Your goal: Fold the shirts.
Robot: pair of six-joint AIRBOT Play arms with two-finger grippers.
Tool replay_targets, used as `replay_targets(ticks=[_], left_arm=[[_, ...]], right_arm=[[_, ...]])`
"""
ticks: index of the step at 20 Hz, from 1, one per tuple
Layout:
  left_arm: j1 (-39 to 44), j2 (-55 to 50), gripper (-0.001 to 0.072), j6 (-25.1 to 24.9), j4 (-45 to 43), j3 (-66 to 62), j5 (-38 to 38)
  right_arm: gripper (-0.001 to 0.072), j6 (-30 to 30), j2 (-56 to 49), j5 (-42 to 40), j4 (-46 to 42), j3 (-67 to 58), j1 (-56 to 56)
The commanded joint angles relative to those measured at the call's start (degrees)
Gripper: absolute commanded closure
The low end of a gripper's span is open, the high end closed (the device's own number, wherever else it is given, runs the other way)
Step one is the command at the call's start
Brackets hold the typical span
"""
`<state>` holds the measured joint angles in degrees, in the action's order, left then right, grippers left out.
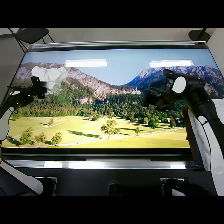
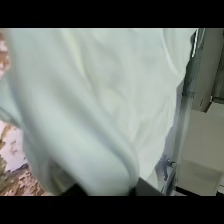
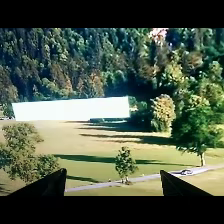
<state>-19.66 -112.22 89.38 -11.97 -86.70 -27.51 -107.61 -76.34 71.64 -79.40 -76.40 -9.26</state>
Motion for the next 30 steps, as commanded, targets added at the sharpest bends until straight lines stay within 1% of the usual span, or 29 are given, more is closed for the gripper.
replay_targets(ticks=[1,3,5,6,7,8,9,11,13,14,15,16,17,19,22,24,27,29,30], left_arm=[[-0.4,-1.5,0.0672,-4.5,1.5,-1.4,-6.4],[-0.3,0.8,0.0674,-12.0,1.5,-1.4,-10.1],[0.5,6.8,0.0675,-23.5,1.4,-1.4,-12.2],[0.9,10.7,0.0675,-27.5,1.4,-1.4,-13.6],[1.5,15.5,0.0675,-30.1,1.0,-1.4,-15.8],[2.3,20.4,0.0675,-30.7,-0.7,-1.4,-17.6],[3.1,25.5,0.0676,-30.7,-3.5,-1.4,-19.2],[5.6,36.5,0.0676,-30.1,-12.3,-1.4,-22.6],[9.2,45.4,0.0675,-24.8,-22.4,-1.4,-27.3],[11.4,48.7,0.0675,-22.5,-26.2,-1.4,-30.3],[13.7,51.4,0.0676,-20.5,-28.8,-1.3,-33.8],[16.4,53.8,0.0675,-19.5,-29.5,-0.7,-37.0],[19.6,55.8,0.0675,-19.3,-29.5,0.3,-38.9],[26.2,57.5,0.0676,-19.3,-29.9,2.7,-40.1],[35.2,55.1,0.0675,-19.3,-31.2,6.7,-38.7],[41.6,50.3,0.0675,-18.8,-31.1,9.1,-36.2],[54.2,40.0,0.0675,-17.7,-31.1,9.7,-30.2],[63.8,32.5,0.0675,-14.8,-31.1,9.5,-25.2],[67.7,29.2,0.0676,-13.6,-31.1,9.3,-24.1]], right_arm=[[0.0028,0.0,0.0,0.3,1.4,0.0,0.0],[0.0027,0.0,0.0,-1.3,1.3,0.0,0.0],[0.0028,0.4,0.0,-4.3,0.5,-0.2,0.2],[0.0029,1.6,0.1,-4.9,-0.5,-0.9,0.2],[0.003,2.2,0.4,-4.5,-2.6,-2.0,0.1],[0.0029,2.7,0.9,-3.7,-4.2,-3.5,0.1],[0.0029,4.2,1.6,-1.9,-5.8,-5.6,0.1],[0.0029,8.7,3.7,1.7,-7.8,-9.7,0.1],[0.0029,11.7,7.3,3.5,-9.9,-12.4,0.1],[0.0029,11.9,9.6,3.7,-10.4,-13.0,0.1],[0.0029,11.9,12.4,3.7,-10.5,-13.2,0.1],[0.0029,11.8,15.0,3.8,-10.5,-13.2,0.1],[0.0029,11.8,17.8,4.2,-10.5,-13.2,0.1],[0.0029,10.2,22.6,5.3,-10.5,-13.2,0.1],[0.0029,9.0,28.1,7.9,-10.5,-13.2,0.1],[0.0029,8.8,30.4,8.8,-10.9,-13.2,0.1],[0.0029,8.8,31.6,9.4,-14.4,-13.2,0.1],[0.0029,7.8,31.5,9.1,-18.3,-13.2,0.1],[0.0029,7.0,31.3,8.8,-20.6,-13.2,0.1]])
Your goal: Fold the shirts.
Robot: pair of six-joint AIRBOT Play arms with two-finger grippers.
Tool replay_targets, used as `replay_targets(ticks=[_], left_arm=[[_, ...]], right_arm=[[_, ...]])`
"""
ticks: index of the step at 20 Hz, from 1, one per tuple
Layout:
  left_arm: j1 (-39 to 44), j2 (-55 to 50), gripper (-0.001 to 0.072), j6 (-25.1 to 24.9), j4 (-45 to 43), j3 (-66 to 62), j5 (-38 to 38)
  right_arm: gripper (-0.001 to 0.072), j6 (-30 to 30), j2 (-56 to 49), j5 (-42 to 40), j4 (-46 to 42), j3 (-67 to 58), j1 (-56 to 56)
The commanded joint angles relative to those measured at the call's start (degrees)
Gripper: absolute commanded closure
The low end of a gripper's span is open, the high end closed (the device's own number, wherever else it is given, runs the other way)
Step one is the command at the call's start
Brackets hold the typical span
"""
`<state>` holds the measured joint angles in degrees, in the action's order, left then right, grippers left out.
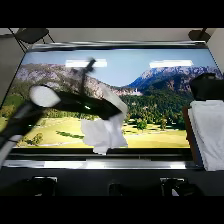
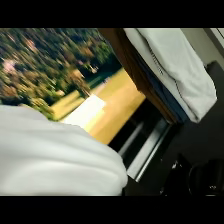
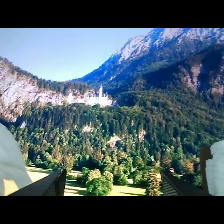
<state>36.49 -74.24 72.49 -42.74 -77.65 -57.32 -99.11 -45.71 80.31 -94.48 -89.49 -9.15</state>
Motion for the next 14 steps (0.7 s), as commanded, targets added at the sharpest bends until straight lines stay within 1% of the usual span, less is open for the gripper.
replay_targets(ticks=[1,2,3,4,6,7,8,9,11,12,13,14], left_arm=[[15.1,-12.1,0.0675,4.5,-0.4,-0.1,5.9],[17.5,-14.8,0.0664,5.4,-0.4,-0.7,5.9],[18.7,-16.8,0.0394,5.6,-0.4,-1.6,5.7],[18.6,-17.6,-0.0012,7.8,-0.8,-2.6,5.4],[14.4,-16.5,0.0001,12.6,-7.5,-5.6,2.5],[10.8,-15.2,0.0002,15.7,-13.4,-7.6,-0.9],[6.6,-13.6,0.0002,17.5,-19.5,-9.7,-5.0],[2.4,-11.9,0.0003,17.8,-24.4,-11.2,-8.9],[-6.4,-8.4,0.0013,17.8,-30.4,-11.6,-16.5],[-10.3,-7.3,0.0013,17.8,-31.8,-11.5,-21.5],[-14.0,-6.3,0.0013,17.6,-32.6,-10.2,-25.8],[-16.9,-4.9,0.004,17.0,-32.5,-7.1,-27.3]], right_arm=[[0.0029,-2.5,0.5,-0.5,-7.6,-0.1,0.0],[0.0029,-2.9,0.2,-1.1,-9.5,-0.1,0.0],[0.0029,-2.9,-0.3,-1.6,-11.1,-0.1,0.0],[0.0029,-2.9,-1.0,-1.6,-11.9,-0.1,0.0],[0.0028,-2.7,-3.5,0.6,-12.0,0.0,0.0],[0.0024,-2.7,-5.5,3.3,-11.6,0.0,0.0],[0.001,-2.7,-7.8,5.1,-10.9,0.8,0.0],[0.0011,-2.0,-10.1,6.6,-9.7,2.2,0.0],[0.0027,3.1,-14.3,10.0,-3.0,7.0,0.0],[0.0027,4.7,-15.8,11.8,1.8,10.4,0.0],[0.0027,5.7,-16.4,11.8,5.0,14.3,0.0],[0.0028,5.8,-16.3,10.6,5.8,19.1,0.0]])
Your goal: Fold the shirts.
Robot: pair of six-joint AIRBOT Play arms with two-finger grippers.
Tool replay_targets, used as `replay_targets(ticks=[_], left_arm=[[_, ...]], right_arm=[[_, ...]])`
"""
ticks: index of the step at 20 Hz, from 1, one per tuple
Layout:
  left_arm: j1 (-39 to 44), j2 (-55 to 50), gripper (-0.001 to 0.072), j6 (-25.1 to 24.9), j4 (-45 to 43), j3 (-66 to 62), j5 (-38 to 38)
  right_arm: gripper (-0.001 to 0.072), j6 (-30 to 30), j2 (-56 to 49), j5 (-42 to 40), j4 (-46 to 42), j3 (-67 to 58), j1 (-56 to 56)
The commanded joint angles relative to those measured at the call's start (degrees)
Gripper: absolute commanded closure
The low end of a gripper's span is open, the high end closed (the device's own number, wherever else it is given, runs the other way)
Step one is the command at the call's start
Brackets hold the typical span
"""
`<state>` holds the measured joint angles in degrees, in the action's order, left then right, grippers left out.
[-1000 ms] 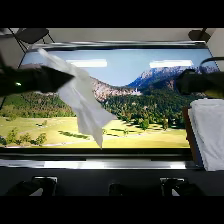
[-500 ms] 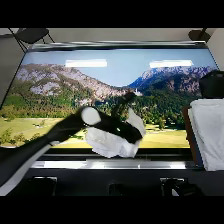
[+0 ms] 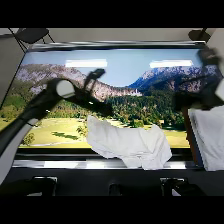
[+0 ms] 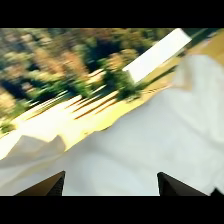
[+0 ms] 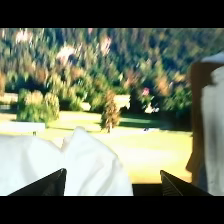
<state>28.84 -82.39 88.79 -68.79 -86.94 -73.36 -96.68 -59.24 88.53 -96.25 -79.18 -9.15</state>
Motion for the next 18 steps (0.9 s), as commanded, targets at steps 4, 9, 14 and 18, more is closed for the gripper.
replay_targets(ticks=[4,9,14,18], left_arm=[[-12.7,9.0,0.0133,-0.2,-4.4,22.1,-5.2],[-12.7,7.7,0.0114,-1.4,7.8,32.3,12.1],[-12.7,1.9,0.0124,-1.5,14.4,28.7,19.4],[-12.7,-2.9,0.04,-2.4,16.9,27.3,19.2]], right_arm=[[0.0029,4.2,-2.8,-3.3,4.3,21.3,0.0],[0.0028,0.2,-2.9,-16.6,4.1,23.1,0.0],[0.0026,-1.3,-5.8,-19.0,4.3,23.2,0.0],[0.0026,-0.5,-11.7,-18.6,9.1,23.2,0.0]])
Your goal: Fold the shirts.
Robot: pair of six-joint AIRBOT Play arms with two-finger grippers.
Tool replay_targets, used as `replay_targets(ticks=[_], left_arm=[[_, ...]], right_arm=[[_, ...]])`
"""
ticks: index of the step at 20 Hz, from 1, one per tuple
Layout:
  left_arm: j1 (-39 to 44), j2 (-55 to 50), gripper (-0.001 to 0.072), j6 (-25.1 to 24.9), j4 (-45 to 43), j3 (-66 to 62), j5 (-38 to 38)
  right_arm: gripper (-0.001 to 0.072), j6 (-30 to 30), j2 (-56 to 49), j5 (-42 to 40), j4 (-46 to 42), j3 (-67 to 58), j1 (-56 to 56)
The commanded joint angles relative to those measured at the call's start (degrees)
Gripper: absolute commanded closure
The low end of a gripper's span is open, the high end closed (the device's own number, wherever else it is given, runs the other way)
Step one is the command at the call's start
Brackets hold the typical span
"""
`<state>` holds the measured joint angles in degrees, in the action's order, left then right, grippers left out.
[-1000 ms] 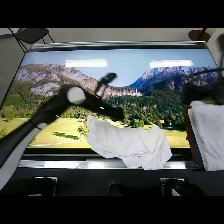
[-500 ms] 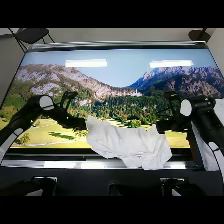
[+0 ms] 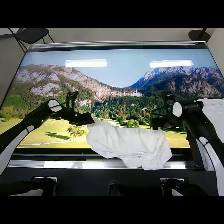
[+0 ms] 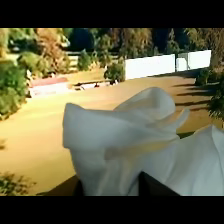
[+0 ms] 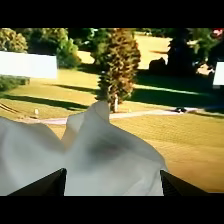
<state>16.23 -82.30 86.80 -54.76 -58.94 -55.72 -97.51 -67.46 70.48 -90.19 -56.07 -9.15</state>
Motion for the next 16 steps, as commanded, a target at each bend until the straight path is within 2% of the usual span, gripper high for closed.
replay_targets(ticks=[1,3,7,8,9,10,12,14,16], left_arm=[[-0.1,-3.5,0.0486,-0.4,3.0,-0.7,1.2],[-0.1,-3.3,0.0673,-0.5,3.1,-0.7,1.1],[-0.1,-2.9,0.0671,-0.9,3.1,-0.7,0.2],[-0.1,-2.9,0.0672,-1.4,3.1,-0.7,-0.3],[-0.1,-2.9,0.0672,-1.6,3.0,-0.7,-0.7],[-0.1,-2.8,0.0672,-1.7,3.0,-0.7,-0.9],[-0.1,-1.2,0.0674,-4.5,2.0,-1.5,-0.8],[-0.1,2.7,0.0674,-4.3,-3.8,-5.2,-0.8],[-0.2,8.2,0.0674,-3.1,-10.7,-12.4,-0.8]], right_arm=[[0.0026,0.9,-5.1,-0.5,4.0,0.1,0.0],[0.0028,1.0,-7.7,-0.4,5.4,0.1,0.0],[0.0034,1.7,-11.0,-2.1,5.6,0.1,0.0],[0.0158,1.7,-11.5,-2.1,5.5,0.1,0.0],[0.0508,1.7,-11.6,-2.0,5.2,0.1,0.0],[0.0664,1.7,-11.4,-2.0,4.7,0.0,0.0],[0.0666,1.9,-9.4,-1.9,2.4,-1.1,0.0],[0.0666,2.2,-5.2,-3.1,-1.8,-5.0,0.0],[0.0666,2.2,0.5,-7.9,-6.1,-11.4,0.0]])
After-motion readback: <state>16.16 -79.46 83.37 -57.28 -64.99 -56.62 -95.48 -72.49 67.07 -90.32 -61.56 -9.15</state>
